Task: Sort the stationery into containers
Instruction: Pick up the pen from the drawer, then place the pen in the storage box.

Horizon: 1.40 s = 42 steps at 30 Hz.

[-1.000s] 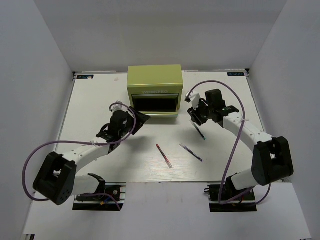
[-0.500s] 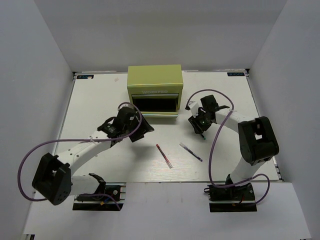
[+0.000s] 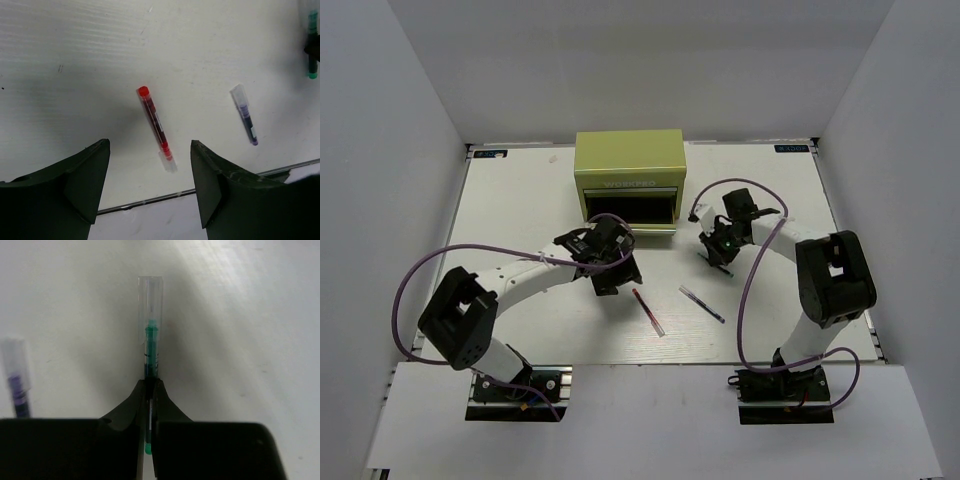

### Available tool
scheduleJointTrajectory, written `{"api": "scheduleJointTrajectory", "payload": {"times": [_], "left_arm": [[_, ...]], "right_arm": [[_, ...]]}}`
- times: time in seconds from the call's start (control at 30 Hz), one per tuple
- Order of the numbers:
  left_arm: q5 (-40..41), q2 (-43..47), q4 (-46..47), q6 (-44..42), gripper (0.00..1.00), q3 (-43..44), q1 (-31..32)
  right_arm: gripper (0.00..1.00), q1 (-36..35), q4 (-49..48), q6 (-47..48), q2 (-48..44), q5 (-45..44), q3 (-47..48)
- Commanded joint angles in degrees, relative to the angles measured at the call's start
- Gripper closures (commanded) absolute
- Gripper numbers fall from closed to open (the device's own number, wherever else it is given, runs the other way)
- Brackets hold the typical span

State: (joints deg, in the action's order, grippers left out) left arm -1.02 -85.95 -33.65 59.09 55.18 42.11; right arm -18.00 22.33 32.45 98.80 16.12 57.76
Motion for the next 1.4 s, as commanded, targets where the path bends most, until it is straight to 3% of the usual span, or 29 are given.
{"api": "scheduleJointTrajectory", "payload": {"times": [0.0,0.17,0.3,0.43,0.7,0.77,0.8,0.9,1.2,1.37], "left_arm": [[1.3,1.2,0.7,-4.9,0.24,0.6,1.5],[-0.5,3.5,4.7,-10.7,0.26,-3.1,2.0],[-0.4,3.5,2.8,-12.2,0.26,-3.1,2.5],[0.7,3.5,1.4,-8.6,0.26,-3.1,3.2],[3.6,6.1,6.0,2.4,0.27,-5.2,4.3],[4.7,7.5,9.1,6.3,0.27,-7.3,4.3],[4.7,7.6,11.5,7.5,0.27,-8.6,4.3],[4.7,8.1,13.9,11.8,0.27,-9.8,4.3],[3.5,1.8,14.8,21.3,0.31,-8.0,5.9],[2.8,-6.4,4.9,21.9,0.34,-0.2,7.0]], "right_arm": [[1.0,-0.9,8.9,8.7,-3.8,12.6,2.5],[1.0,-2.9,12.0,22.8,-8.2,19.5,9.8],[1.0,-5.8,11.6,24.8,-5.6,20.1,18.7],[1.0,-9.8,10.1,24.1,-0.2,17.1,29.1],[0.96,-14.8,4.7,22.7,11.1,6.9,39.4],[0.89,-15.0,3.4,22.4,12.5,5.2,39.4],[0.78,-15.3,2.7,22.3,12.7,5.0,39.2],[0.64,-15.3,1.1,22.3,12.6,3.8,37.4],[0.63,-14.3,-0.9,15.2,1.4,8.9,26.6],[0.63,-12.7,-4.3,7.7,-6.7,9.6,19.5]]}}
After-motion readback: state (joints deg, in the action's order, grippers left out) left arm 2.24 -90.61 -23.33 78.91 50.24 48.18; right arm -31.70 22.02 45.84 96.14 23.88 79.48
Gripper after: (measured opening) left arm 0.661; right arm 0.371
